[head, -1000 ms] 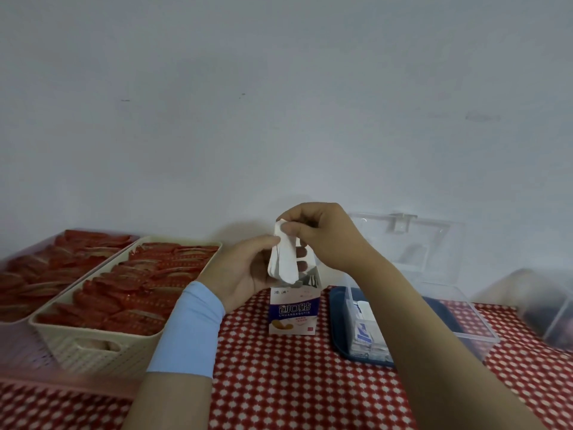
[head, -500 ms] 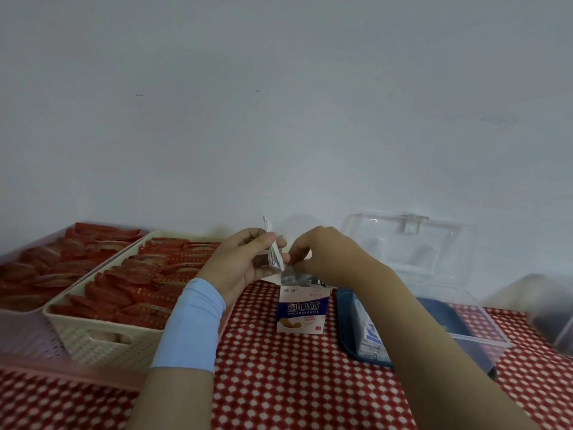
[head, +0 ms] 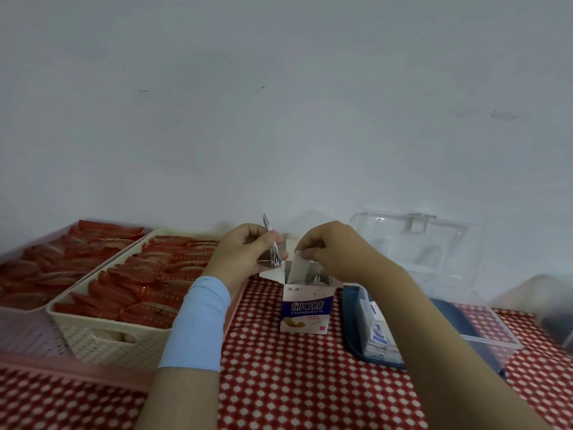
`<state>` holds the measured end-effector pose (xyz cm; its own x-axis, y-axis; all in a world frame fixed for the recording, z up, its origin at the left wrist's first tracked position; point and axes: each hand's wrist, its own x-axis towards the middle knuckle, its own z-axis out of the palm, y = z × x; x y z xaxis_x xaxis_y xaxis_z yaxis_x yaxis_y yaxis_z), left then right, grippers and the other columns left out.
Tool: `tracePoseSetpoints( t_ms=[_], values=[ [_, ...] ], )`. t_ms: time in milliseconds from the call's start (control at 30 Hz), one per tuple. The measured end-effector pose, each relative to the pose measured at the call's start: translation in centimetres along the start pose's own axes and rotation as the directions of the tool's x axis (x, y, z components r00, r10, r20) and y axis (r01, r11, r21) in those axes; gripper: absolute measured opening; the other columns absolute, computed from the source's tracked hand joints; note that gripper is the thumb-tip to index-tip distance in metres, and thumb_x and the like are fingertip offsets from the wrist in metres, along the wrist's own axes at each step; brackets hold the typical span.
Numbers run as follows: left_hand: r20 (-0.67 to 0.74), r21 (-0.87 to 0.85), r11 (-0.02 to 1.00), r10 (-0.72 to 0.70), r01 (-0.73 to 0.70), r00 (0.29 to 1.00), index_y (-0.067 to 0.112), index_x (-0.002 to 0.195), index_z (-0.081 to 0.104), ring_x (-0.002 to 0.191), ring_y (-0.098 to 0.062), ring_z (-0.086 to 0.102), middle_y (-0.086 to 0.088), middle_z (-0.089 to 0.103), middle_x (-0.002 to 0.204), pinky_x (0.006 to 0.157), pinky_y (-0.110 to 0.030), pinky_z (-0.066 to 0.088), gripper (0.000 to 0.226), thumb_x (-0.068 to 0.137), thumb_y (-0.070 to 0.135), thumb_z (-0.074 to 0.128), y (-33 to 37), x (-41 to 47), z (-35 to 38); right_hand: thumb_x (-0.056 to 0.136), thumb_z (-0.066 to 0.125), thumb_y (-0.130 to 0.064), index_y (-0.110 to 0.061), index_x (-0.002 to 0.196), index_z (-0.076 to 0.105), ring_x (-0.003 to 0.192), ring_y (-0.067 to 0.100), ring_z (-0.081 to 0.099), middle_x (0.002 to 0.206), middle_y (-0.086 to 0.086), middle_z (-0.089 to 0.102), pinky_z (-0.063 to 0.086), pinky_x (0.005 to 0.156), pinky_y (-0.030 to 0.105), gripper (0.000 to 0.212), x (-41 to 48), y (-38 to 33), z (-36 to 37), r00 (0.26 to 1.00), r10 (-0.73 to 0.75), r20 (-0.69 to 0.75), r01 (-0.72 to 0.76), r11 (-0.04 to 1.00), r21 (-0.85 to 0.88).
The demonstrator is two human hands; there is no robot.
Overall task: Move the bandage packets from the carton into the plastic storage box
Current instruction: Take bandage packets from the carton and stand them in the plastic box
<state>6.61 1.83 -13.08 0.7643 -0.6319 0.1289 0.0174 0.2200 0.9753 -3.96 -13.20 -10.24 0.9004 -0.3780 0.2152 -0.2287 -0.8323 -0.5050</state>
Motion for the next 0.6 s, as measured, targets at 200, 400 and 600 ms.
tracePoseSetpoints(
  t_ms=[200,400,600],
  values=[
    [0.021,0.1,0.993,0.063,-0.065,0.998,0.0,0.094,0.061,0.086,-0.025,0.075,-0.017,0.074,0.099,0.074,-0.033,0.061,0.014,0.092,0.013,0.066,0.3,0.1,0.9,0.097,0.06,-0.012,-0.019,0.092,0.071,0.058,-0.004,0.061,0.075,-0.007,0.069,0.043,0.055,0.011,0.014,-0.7,0.4,-2.5,0.993,-0.014,-0.115,0.033,0.985,0.168],
    [0.356,-0.126,0.985,-0.068,0.12,0.932,-0.005,0.116,0.059,0.093,-0.033,0.069,-0.019,0.071,0.107,0.072,-0.036,0.06,0.033,0.093,0.018,0.059,1.0,-1.0,2.2,0.095,0.061,-0.008,-0.015,0.091,0.073,0.058,0.008,0.055,0.071,-0.006,0.067,0.049,0.063,0.018,0.015,-2.2,-0.1,-4.0,0.982,-0.089,-0.166,0.14,0.933,0.332],
    [0.424,-0.262,0.94,-0.09,0.218,0.901,0.0,0.123,0.058,0.097,-0.03,0.073,-0.017,0.072,0.113,0.069,-0.036,0.062,0.032,0.099,0.02,0.048,0.7,-1.9,4.7,0.096,0.059,-0.009,-0.016,0.088,0.068,0.065,0.007,0.07,0.078,-0.006,0.07,0.054,0.061,0.022,0.014,-3.8,-0.2,-3.5,0.956,-0.057,-0.288,0.178,0.893,0.414]
  ],
)
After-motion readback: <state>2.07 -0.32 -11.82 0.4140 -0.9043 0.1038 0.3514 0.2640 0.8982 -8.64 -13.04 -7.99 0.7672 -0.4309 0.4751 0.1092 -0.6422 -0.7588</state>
